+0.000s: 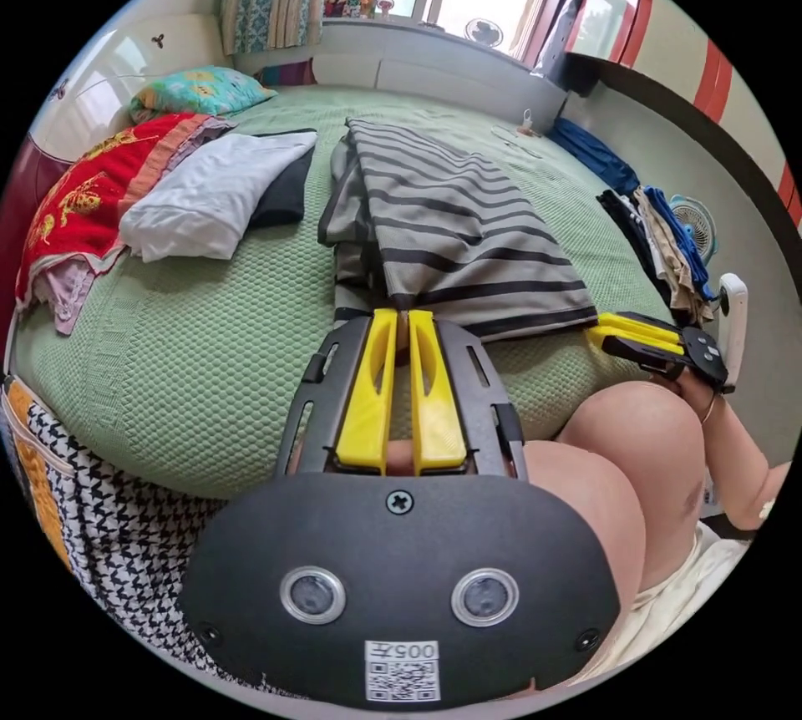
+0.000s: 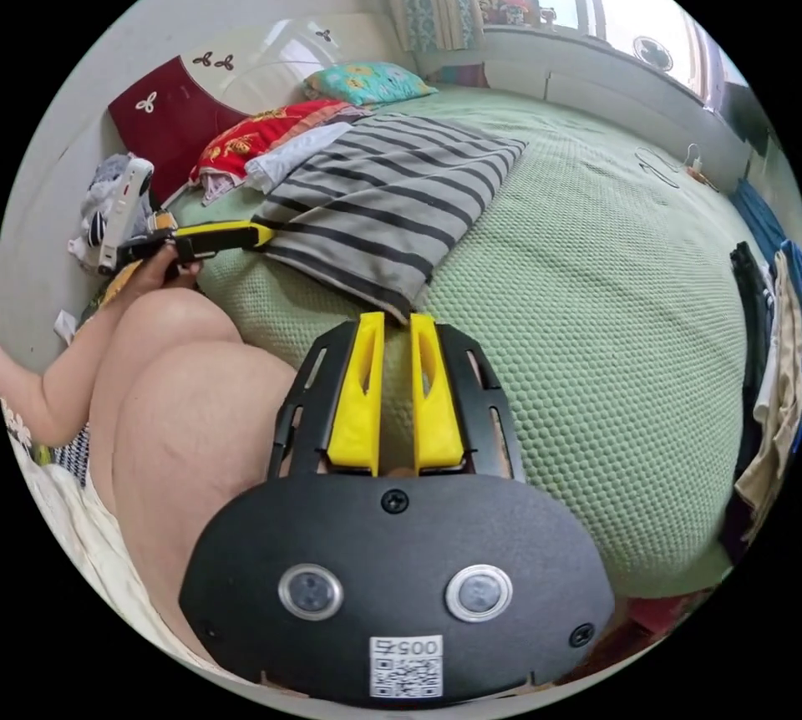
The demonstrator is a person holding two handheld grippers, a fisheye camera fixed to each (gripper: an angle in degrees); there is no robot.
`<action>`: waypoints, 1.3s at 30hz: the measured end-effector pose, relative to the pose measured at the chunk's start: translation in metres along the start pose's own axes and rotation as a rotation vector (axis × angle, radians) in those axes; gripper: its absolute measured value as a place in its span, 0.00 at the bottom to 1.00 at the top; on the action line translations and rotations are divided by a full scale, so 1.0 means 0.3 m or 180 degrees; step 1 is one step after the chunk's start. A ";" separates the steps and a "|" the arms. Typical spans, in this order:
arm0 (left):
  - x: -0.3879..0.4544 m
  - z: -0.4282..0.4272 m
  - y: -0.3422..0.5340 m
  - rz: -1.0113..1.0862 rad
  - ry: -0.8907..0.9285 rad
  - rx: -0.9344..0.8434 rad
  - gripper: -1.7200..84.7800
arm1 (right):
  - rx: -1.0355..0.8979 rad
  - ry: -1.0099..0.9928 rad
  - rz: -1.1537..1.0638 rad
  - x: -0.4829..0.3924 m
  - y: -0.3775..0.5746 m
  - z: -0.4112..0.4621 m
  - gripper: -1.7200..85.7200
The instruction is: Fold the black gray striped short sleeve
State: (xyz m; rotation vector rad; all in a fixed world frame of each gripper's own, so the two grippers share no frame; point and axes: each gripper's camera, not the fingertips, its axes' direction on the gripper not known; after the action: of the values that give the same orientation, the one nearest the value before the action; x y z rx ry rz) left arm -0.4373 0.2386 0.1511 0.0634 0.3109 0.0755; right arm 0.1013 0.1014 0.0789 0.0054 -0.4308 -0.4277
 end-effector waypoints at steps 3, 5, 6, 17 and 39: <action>-0.032 -0.068 0.039 -0.0053 0.0089 0.0142 0.09 | 0.0045 0.0164 -0.0054 -0.025 -0.028 -0.044 0.08; -0.052 -0.115 0.059 -0.0083 0.0223 0.0270 0.11 | 0.0101 0.0255 -0.0107 -0.037 -0.075 -0.067 0.09; -0.056 -0.125 0.062 -0.0094 0.0253 0.0296 0.11 | 0.0170 0.0301 -0.0156 -0.046 -0.118 -0.082 0.09; -0.091 -0.153 0.099 -0.0113 0.0189 0.0364 0.11 | 0.0344 -0.0021 -0.0686 -0.253 -0.731 0.132 0.11; -0.094 -0.037 0.058 -0.0355 -0.0210 0.0037 0.12 | 0.0247 0.0080 -0.0713 -0.397 -1.233 0.291 0.12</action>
State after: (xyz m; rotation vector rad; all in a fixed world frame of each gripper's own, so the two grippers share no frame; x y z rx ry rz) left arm -0.4688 0.2542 0.1503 0.0598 0.2484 -0.0388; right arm -0.1802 -0.1804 0.0753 0.1352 -0.4235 -0.6303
